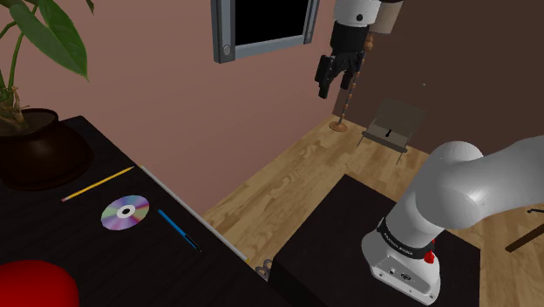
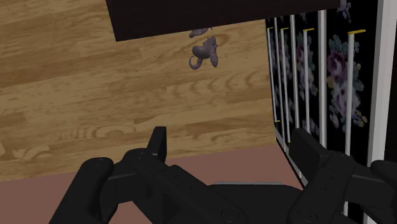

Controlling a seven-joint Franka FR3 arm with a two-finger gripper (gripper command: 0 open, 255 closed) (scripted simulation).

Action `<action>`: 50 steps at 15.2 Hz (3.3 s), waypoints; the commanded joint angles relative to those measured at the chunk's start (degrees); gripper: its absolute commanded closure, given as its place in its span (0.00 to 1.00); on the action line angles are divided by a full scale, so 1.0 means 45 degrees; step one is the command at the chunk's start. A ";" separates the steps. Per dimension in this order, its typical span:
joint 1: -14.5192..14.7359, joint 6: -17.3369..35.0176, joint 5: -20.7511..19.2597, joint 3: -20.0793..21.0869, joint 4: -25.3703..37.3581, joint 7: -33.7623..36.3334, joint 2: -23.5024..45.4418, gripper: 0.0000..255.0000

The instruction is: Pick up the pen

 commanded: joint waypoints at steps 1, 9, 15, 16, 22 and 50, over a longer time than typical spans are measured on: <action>0.0000 0.0000 0.0000 0.0000 0.0000 0.0000 0.0000 0.00; 0.0872 0.2596 0.1122 0.1328 -0.0769 0.1300 0.1595 0.00; 0.1435 0.4563 0.1708 0.2364 -0.0722 0.2223 0.3359 0.00; 0.1516 0.4882 0.1771 0.2537 -0.0661 0.2380 0.3693 0.00; 0.1920 0.6678 0.1858 0.3567 0.0018 0.3388 0.5889 0.00; 0.4293 1.0720 -0.2088 0.4678 0.5324 0.7958 1.4881 0.00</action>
